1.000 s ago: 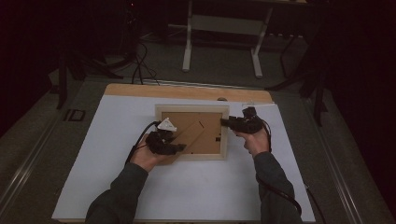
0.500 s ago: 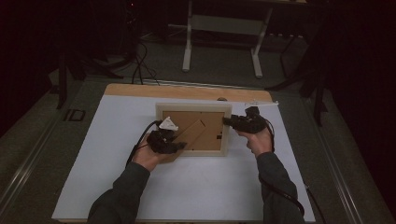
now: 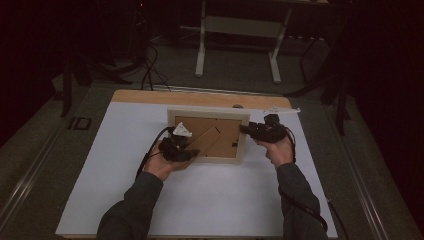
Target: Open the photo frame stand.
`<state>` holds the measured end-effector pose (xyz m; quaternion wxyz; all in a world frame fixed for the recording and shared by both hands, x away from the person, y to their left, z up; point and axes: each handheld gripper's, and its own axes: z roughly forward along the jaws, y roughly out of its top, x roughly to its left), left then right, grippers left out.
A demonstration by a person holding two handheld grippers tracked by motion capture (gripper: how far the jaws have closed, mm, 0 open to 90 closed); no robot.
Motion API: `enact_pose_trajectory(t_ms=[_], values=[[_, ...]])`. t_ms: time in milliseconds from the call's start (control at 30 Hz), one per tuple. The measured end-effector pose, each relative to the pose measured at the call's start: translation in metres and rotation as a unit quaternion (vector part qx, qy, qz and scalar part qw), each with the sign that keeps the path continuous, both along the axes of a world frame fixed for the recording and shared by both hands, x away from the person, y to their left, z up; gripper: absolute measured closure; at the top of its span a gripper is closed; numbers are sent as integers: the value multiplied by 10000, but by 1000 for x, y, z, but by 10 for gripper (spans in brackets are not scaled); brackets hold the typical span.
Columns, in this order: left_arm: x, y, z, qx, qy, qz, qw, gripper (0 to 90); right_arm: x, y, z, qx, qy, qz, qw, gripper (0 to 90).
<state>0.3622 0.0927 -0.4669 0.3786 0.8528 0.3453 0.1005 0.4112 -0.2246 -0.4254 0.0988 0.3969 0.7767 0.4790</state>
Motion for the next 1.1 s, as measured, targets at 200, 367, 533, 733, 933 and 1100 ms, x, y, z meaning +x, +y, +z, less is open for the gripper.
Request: enact_pose_trajectory(t_ms=[200, 367, 533, 733, 933, 1100], values=[[3, -3, 0, 32, 1, 119, 9999, 692, -2, 0, 3, -32, -83, -32, 10000, 616], [5, -4, 1, 67, -15, 151, 9999, 695, -3, 0, 5, -87, -145, -45, 9998, 615], [6, -5, 2, 94, -35, 204, 9997, 695, -5, 0, 5, -115, -210, -27, 9997, 614], [8, -6, 2, 126, -60, 270, 9995, 696, -9, 2, 6, -211, -299, -19, 9993, 613], [9, -4, 4, 42, -97, 361, 9993, 694, -12, 3, 6, -140, -332, 54, 9993, 619], [9, -4, 4, 45, -106, 369, 9993, 695, -14, 4, 5, -146, -354, 79, 9992, 620]])
